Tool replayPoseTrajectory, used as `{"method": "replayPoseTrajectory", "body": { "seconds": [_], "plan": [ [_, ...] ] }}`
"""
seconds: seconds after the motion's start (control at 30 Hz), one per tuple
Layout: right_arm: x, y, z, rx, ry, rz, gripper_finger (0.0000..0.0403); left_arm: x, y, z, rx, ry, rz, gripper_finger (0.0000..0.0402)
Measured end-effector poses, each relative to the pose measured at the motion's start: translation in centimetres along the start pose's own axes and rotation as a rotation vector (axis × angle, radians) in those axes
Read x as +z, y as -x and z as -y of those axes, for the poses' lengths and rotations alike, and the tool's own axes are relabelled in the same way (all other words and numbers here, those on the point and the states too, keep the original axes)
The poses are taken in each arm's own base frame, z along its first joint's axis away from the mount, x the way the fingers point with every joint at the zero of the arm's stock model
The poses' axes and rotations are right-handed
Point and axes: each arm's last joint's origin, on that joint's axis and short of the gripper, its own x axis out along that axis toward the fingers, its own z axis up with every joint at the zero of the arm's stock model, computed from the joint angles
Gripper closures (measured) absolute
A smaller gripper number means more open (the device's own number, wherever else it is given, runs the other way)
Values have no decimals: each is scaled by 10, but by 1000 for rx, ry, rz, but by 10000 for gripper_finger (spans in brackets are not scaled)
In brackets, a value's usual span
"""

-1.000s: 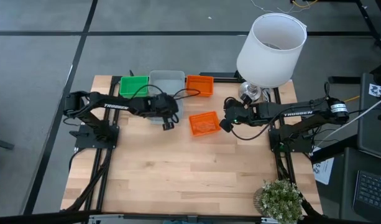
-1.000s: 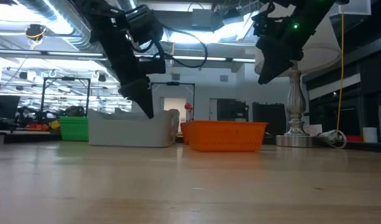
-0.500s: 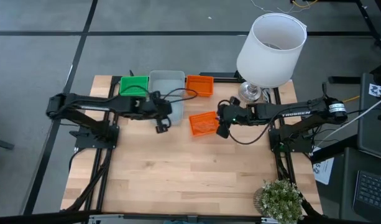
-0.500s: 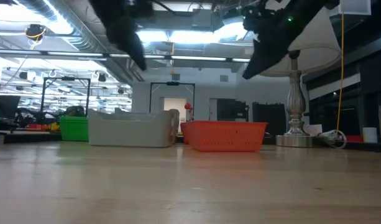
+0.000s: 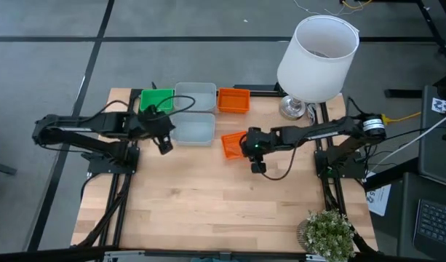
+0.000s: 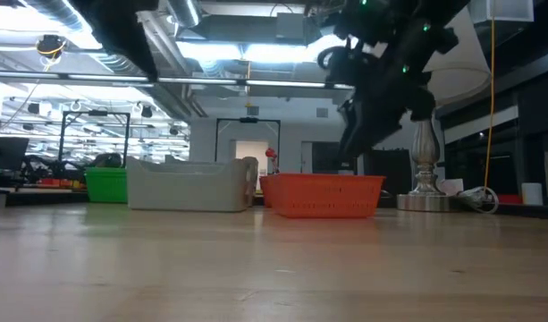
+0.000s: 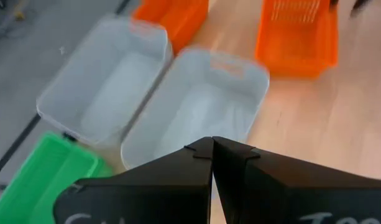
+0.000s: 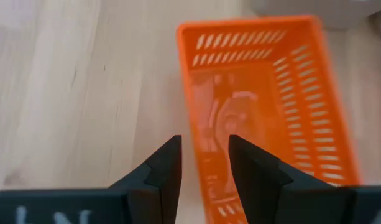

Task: Stack baskets by color
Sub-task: Stack the bottom orange bin on top of the top orange bin

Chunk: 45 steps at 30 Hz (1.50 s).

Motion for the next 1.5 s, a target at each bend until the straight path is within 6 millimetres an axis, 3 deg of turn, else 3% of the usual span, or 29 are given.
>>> {"method": "replayPoseTrajectory", "body": {
  "seconds": [0.4, 0.5, 0.57, 0.63, 0.73, 0.97, 1.07, 1.23, 1.5],
  "plan": [
    [-8, -36, -4, 17, 8, -81, 272, -21, -9, 0, 2, 17, 29, 402],
    [-10, -40, -4, 19, -1, -97, 305, -24, -14, 2, -3, 27, 48, 402],
    [-10, -41, -4, 13, -12, -101, 351, -27, -18, 3, -4, 31, 54, 402],
    [-10, -40, -3, -17, -6, -100, 388, -28, -20, 5, -8, 39, 70, 402],
    [-5, -34, 0, -98, -32, -104, 397, -30, -23, 6, -11, 46, 82, 401],
    [36, 1, 15, -341, 30, -26, 401, -30, -23, 6, -12, 46, 86, 401],
    [53, 14, 32, -459, 81, -11, 401, -30, -23, 6, -13, 62, 86, 401],
    [70, 32, 74, -507, 78, 48, 401, -30, -23, 6, -13, 63, 85, 401],
    [74, 57, 152, -477, -75, 258, 402, -30, -23, 6, -13, 63, 85, 401]
  ]
}}
